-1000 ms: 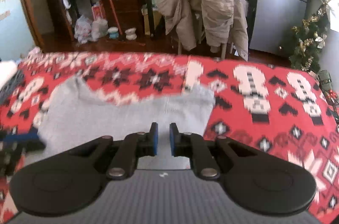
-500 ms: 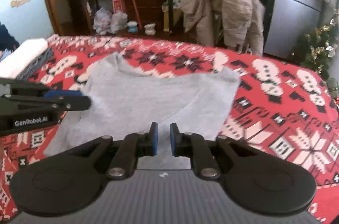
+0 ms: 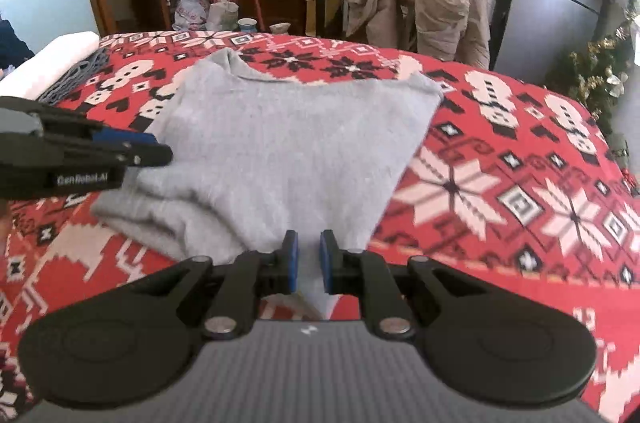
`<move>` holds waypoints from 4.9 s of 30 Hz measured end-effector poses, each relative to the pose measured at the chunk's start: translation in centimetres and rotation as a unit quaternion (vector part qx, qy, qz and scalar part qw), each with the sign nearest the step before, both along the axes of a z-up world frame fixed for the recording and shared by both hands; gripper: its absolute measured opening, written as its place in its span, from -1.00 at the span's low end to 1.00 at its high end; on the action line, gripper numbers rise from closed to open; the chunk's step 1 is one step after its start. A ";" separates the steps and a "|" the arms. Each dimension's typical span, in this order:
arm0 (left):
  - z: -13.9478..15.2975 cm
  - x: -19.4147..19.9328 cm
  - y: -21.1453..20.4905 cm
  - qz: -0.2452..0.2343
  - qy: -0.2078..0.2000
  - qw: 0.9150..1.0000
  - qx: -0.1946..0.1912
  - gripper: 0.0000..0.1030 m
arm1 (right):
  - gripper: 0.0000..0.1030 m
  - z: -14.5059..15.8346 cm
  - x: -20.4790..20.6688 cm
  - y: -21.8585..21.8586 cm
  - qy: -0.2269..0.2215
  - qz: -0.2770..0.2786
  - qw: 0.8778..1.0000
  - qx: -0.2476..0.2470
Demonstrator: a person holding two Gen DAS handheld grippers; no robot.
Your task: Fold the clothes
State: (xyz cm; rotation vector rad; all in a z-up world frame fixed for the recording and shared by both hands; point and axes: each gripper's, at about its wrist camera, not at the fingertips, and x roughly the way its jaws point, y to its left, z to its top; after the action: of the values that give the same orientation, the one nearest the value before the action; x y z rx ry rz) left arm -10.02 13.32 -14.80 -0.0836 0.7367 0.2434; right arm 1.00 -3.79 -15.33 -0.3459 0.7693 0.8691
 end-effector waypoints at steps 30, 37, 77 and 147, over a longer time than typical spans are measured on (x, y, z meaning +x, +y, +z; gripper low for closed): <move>-0.8 -3.4 -1.9 -0.033 -0.009 0.999 -0.006 -0.42 | -0.79 0.9 -1.6 -1.5 -0.007 -0.037 0.998 0.048; -1.1 -4.8 -2.2 -0.039 -0.006 0.999 0.015 -0.41 | -0.90 -0.7 -2.0 -1.1 -0.015 -0.031 0.999 0.029; -1.5 -7.1 0.1 -0.035 -0.039 0.996 -0.072 -0.50 | -0.80 -0.4 -5.7 6.4 0.010 0.089 0.995 0.055; 11.3 7.4 6.5 -0.005 -0.042 0.999 -0.017 0.99 | 0.99 12.7 9.5 6.3 -0.086 -0.143 0.985 0.028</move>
State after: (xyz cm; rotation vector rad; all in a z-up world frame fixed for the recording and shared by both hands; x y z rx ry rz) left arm -2.65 19.82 -3.50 -0.1217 0.6578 0.2169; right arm 10.53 2.47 -2.64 -0.2487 0.6142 0.5802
